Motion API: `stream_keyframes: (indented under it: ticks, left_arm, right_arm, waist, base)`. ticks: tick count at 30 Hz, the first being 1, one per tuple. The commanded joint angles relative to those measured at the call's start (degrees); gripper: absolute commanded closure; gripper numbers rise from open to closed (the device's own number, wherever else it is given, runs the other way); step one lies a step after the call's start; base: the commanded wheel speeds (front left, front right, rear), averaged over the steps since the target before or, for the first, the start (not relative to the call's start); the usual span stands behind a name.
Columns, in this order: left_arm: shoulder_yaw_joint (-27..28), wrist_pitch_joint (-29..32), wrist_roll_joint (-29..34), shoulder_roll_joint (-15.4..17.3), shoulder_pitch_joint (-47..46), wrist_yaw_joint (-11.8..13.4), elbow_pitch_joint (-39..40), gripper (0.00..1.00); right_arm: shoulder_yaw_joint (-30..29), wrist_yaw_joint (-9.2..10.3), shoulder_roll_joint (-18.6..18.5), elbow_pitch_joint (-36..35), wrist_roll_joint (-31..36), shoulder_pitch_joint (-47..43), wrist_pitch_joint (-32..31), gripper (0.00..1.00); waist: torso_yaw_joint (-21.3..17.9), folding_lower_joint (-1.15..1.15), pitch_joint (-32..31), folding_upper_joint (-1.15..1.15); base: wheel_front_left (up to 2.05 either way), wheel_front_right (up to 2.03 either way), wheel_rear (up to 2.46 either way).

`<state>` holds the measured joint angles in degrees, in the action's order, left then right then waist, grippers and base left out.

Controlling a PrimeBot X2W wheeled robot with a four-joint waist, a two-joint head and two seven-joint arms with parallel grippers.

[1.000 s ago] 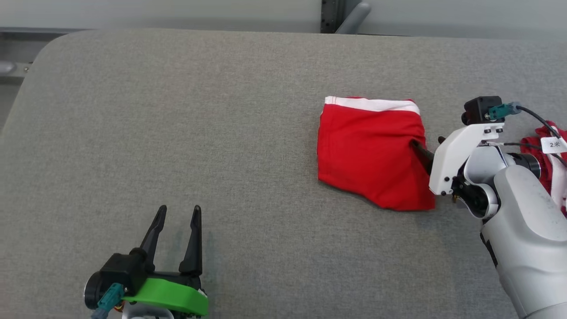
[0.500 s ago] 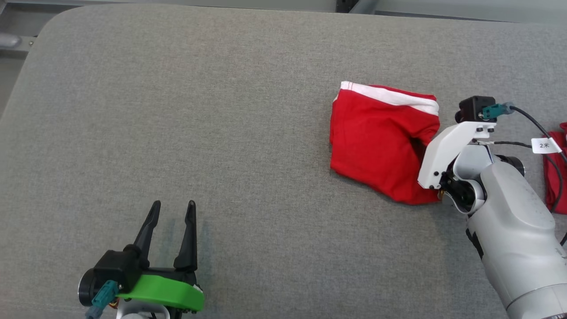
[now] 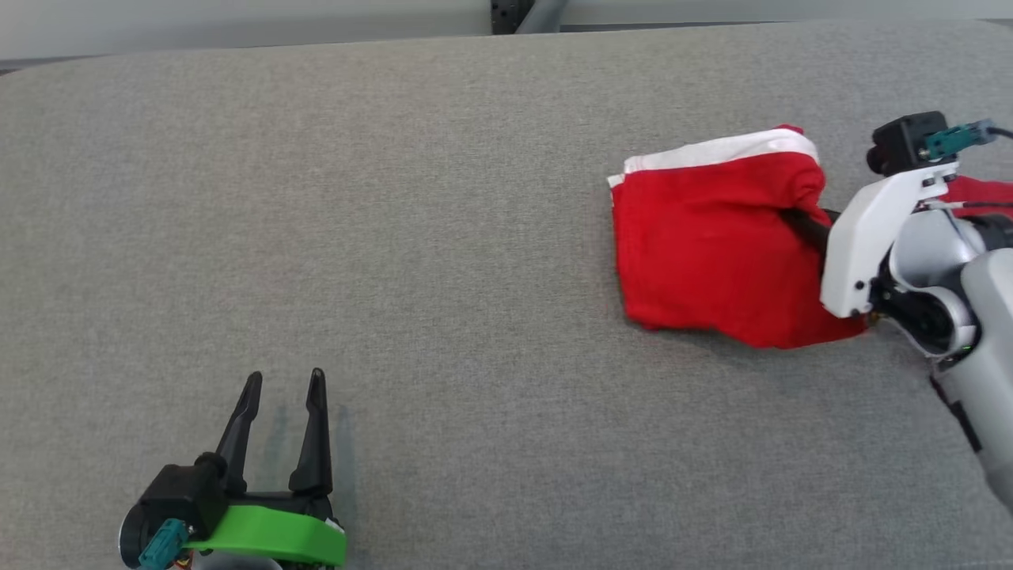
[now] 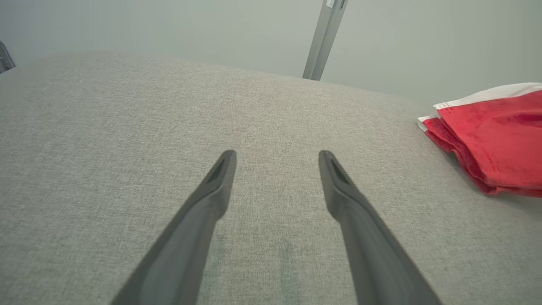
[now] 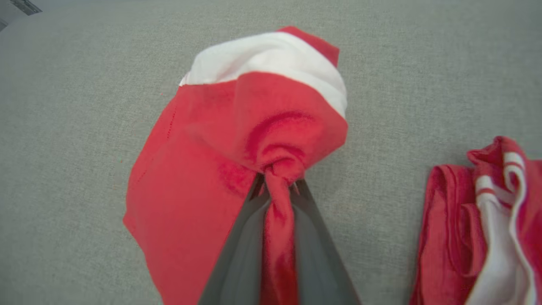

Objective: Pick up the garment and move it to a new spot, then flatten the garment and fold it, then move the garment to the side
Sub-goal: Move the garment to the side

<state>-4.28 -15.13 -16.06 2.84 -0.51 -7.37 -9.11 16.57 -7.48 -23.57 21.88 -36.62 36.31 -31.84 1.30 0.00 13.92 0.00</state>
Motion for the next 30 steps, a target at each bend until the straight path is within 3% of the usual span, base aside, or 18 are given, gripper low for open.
stream_keyframes:
  ticks: [1, 7, 12, 16, 24, 30]
  left_arm:
    - [0.1, 0.0, -0.6, 0.2, 0.6, 0.2, 0.5, 0.00]
    - [0.5, 0.0, -0.6, 0.2, 1.2, 0.3, 1.3, 0.00]
    - [0.9, 0.0, 0.0, 0.2, 0.6, 0.1, 1.5, 0.00]
    - [0.6, 0.0, 0.6, 0.2, -0.4, 0.0, 1.2, 0.00]
    - [1.1, 0.0, 1.6, 0.2, -1.6, -0.1, 1.4, 0.00]
    - [1.6, 0.0, 2.8, 0.2, -2.6, -0.1, 1.4, 0.00]
  right_arm:
    - [-0.6, -0.01, -2.0, -2.9, -0.6, -1.2, -2.0, 1.00]
    - [-6.2, -0.01, -9.1, -15.1, -1.5, -4.0, -13.3, 1.00]
    - [-12.4, -0.01, -10.6, -19.8, -0.9, -4.6, -21.2, 1.00]
    - [-16.3, -0.01, -10.8, -19.3, 1.1, -5.1, -25.5, 1.00]
    - [-21.9, 0.00, -11.6, -16.5, 5.0, -3.9, -27.8, 1.00]
    - [-24.7, 0.00, -13.7, -11.8, 9.4, -3.9, -25.0, 1.00]
  waist:
    - [-2.7, 0.00, -0.7, 0.00]
    - [-4.2, 0.00, 0.1, 0.00]
    - [-4.1, 0.00, 1.3, 0.00]
    - [-3.3, 0.00, 2.4, 0.00]
    - [-1.6, 0.00, 5.6, 0.00]
    - [-0.5, 0.00, 8.5, 0.00]
  base:
    - [0.00, 0.00, 0.00]
    - [0.00, 0.00, 0.00]
    - [0.00, 0.00, 0.00]
    - [0.00, 0.00, 0.00]
    - [0.00, 0.00, 0.00]
    - [0.00, 0.00, 0.00]
